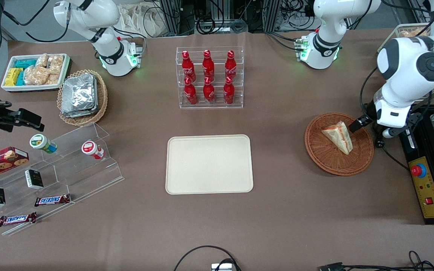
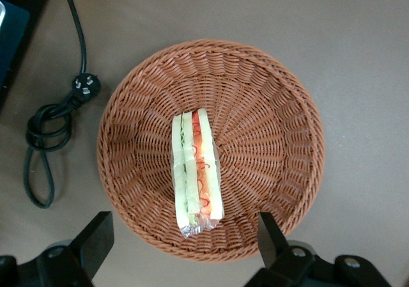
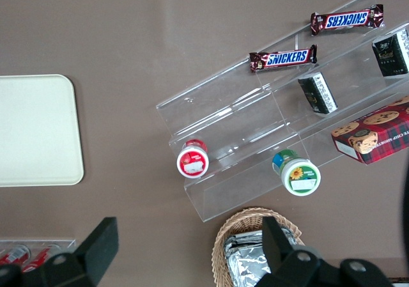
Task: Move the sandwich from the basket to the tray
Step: 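Move the left gripper over the sandwich in the wicker basket, then lower the open left gripper around the wrapped sandwich, then close the left gripper on the sandwich and lift it from the basket, then carry the sandwich with the left gripper over the beige tray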
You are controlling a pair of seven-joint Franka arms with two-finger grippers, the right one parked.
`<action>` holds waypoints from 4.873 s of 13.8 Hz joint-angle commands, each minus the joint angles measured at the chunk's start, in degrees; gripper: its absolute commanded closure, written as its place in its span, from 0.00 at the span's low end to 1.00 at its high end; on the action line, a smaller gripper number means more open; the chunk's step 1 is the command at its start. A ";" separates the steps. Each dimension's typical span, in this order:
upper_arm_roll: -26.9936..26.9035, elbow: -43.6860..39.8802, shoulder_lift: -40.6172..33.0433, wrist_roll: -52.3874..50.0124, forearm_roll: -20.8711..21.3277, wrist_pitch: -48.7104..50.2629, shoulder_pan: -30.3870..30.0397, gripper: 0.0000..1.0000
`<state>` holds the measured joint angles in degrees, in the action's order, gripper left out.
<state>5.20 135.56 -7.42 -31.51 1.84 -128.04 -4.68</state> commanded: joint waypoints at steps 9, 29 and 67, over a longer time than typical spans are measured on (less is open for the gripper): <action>-0.28 13.15 0.20 -2.76 -0.35 -17.15 -1.12 0.00; 0.16 16.23 11.46 -8.13 -3.51 -35.00 1.34 0.76; 26.97 -44.23 30.52 -2.31 12.39 15.19 8.28 0.75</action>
<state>32.03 96.68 18.75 -30.82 12.04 -114.99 1.56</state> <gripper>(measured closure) 0.744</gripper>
